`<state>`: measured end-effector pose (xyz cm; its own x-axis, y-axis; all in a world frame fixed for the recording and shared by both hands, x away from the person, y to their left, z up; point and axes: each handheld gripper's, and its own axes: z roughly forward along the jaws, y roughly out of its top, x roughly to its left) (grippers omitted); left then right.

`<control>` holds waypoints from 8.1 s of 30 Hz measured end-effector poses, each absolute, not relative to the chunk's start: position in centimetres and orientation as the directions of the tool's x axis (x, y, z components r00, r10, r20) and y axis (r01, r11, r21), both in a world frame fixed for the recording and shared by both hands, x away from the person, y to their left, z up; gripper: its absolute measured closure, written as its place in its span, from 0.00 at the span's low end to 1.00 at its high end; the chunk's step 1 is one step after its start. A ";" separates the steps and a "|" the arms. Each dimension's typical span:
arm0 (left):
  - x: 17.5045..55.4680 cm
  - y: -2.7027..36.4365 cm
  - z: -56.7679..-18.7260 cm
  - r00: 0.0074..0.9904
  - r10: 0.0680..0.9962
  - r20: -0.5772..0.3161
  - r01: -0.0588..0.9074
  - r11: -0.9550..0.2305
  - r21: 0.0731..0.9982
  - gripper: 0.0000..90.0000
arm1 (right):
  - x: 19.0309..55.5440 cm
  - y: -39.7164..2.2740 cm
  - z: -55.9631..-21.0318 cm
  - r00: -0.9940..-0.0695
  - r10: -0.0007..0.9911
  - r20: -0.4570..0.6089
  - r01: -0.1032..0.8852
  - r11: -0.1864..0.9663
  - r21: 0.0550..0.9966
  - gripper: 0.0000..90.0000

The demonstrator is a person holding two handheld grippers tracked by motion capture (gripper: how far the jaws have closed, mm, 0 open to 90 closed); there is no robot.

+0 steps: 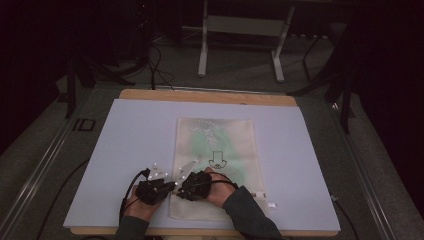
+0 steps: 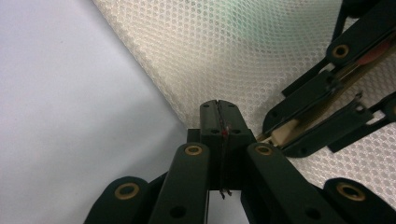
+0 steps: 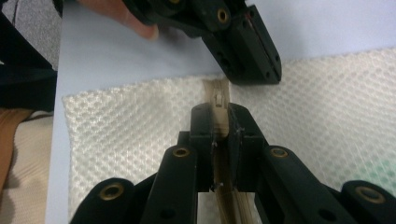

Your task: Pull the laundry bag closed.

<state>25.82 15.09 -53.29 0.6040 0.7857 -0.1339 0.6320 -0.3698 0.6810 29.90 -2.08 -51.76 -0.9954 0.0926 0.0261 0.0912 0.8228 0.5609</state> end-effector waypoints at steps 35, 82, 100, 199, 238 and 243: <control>25.8 14.9 -53.2 0.612 0.783 -0.113 0.624 -0.390 0.677 0.99 | 28.9 -3.9 -51.2 -0.996 0.074 -0.054 0.037 0.862 0.505 0.91; 25.7 14.9 -53.2 0.610 0.785 -0.109 0.623 -0.390 0.679 0.99 | 28.9 -6.1 -50.8 -0.996 0.080 -0.048 0.047 0.877 0.479 0.91; 25.7 14.9 -53.2 0.611 0.784 -0.107 0.622 -0.392 0.677 0.99 | 28.7 -6.6 -50.7 -0.995 0.080 -0.053 0.045 0.877 0.478 0.91; 25.7 14.9 -53.2 0.610 0.785 -0.108 0.623 -0.391 0.677 0.99 | 28.4 -13.1 -49.4 -0.988 0.151 -0.046 0.113 0.879 0.463 0.91; 25.7 14.9 -53.2 0.609 0.786 -0.111 0.625 -0.389 0.677 0.99 | 28.5 -16.0 -49.2 -0.980 0.199 -0.028 0.162 0.866 0.473 0.91; 25.7 14.9 -53.2 0.609 0.786 -0.111 0.625 -0.388 0.678 0.99 | 28.4 -16.4 -49.3 -0.978 0.205 -0.025 0.169 0.863 0.476 0.91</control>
<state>25.69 14.92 -53.18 0.6086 0.7857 -0.1107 0.6246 -0.3882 0.6776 28.43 -16.40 -49.28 -0.9784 0.2050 -0.0248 0.1688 0.8631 0.4759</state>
